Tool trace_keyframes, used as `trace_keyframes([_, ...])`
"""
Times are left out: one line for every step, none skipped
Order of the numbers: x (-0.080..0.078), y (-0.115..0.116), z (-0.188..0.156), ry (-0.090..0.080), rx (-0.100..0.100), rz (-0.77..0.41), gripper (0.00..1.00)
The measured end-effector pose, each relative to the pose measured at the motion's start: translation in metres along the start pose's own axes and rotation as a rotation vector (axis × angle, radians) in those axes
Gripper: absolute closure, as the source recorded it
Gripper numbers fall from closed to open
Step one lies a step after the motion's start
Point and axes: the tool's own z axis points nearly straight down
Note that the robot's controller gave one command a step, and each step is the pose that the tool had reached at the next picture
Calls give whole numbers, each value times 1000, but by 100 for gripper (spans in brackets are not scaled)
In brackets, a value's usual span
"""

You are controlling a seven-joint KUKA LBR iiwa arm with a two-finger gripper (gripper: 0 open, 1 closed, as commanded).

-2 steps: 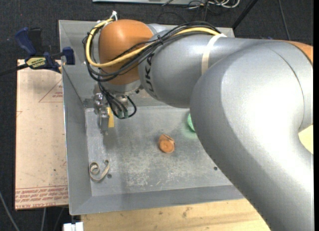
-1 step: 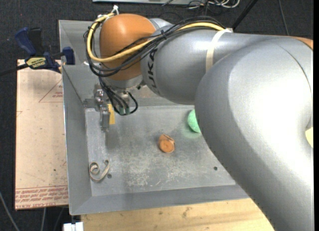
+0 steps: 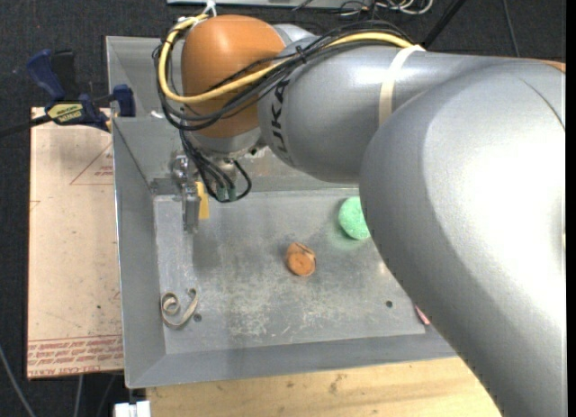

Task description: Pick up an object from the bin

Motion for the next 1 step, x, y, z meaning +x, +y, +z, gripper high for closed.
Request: trace_keyframes([0,0,-15,2,1,0,100])
